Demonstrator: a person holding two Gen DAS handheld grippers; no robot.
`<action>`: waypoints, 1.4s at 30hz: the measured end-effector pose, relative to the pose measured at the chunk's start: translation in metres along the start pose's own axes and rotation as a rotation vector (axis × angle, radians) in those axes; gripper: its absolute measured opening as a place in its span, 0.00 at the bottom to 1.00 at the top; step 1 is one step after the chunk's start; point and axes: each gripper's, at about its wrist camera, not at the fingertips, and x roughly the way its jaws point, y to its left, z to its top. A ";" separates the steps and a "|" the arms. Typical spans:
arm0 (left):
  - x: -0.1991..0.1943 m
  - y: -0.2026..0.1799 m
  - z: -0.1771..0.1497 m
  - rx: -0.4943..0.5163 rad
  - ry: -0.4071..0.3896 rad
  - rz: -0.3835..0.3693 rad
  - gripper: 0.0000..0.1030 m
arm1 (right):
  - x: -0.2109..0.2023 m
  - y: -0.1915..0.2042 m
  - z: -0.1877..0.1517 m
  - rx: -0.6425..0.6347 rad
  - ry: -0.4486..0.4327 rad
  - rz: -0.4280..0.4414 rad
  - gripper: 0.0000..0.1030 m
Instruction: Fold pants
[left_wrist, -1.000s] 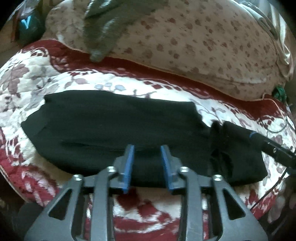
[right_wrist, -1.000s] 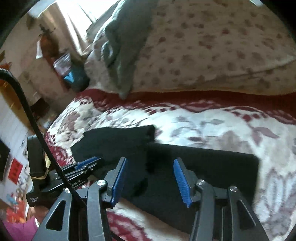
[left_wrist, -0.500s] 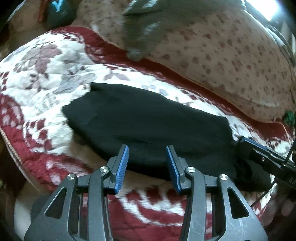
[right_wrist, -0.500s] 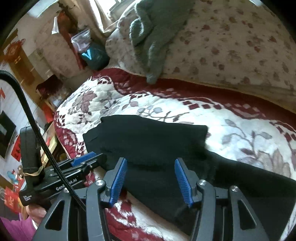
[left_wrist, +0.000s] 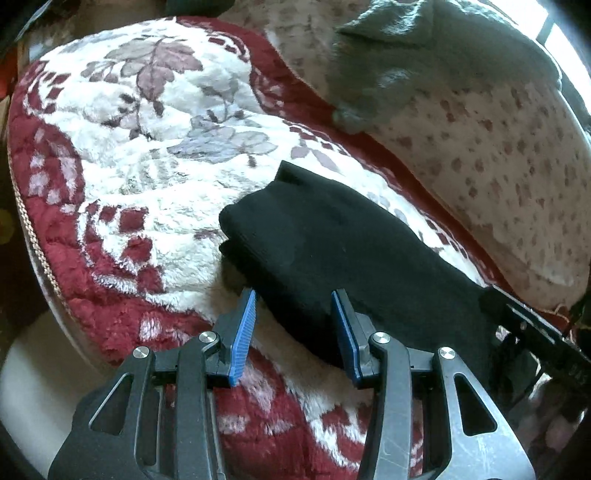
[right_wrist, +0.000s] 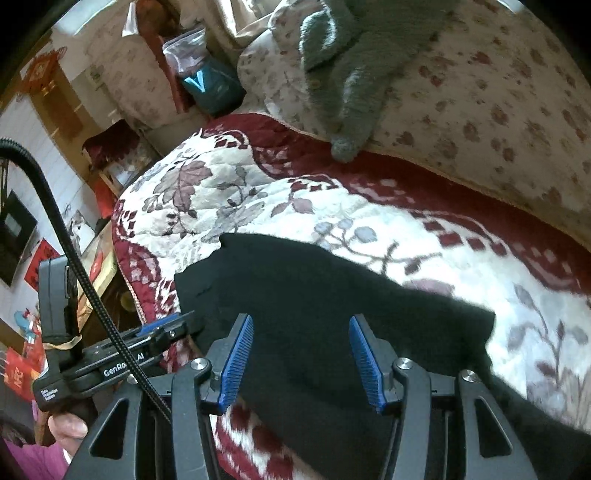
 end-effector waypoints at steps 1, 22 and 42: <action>0.001 0.001 0.001 -0.004 0.003 0.001 0.40 | 0.003 0.001 0.004 -0.005 0.004 0.003 0.50; 0.029 0.015 -0.002 -0.065 0.004 -0.067 0.76 | 0.138 0.071 0.081 -0.408 0.203 0.060 0.58; 0.004 -0.007 0.001 0.076 -0.101 -0.109 0.17 | 0.115 0.064 0.088 -0.314 0.119 0.233 0.17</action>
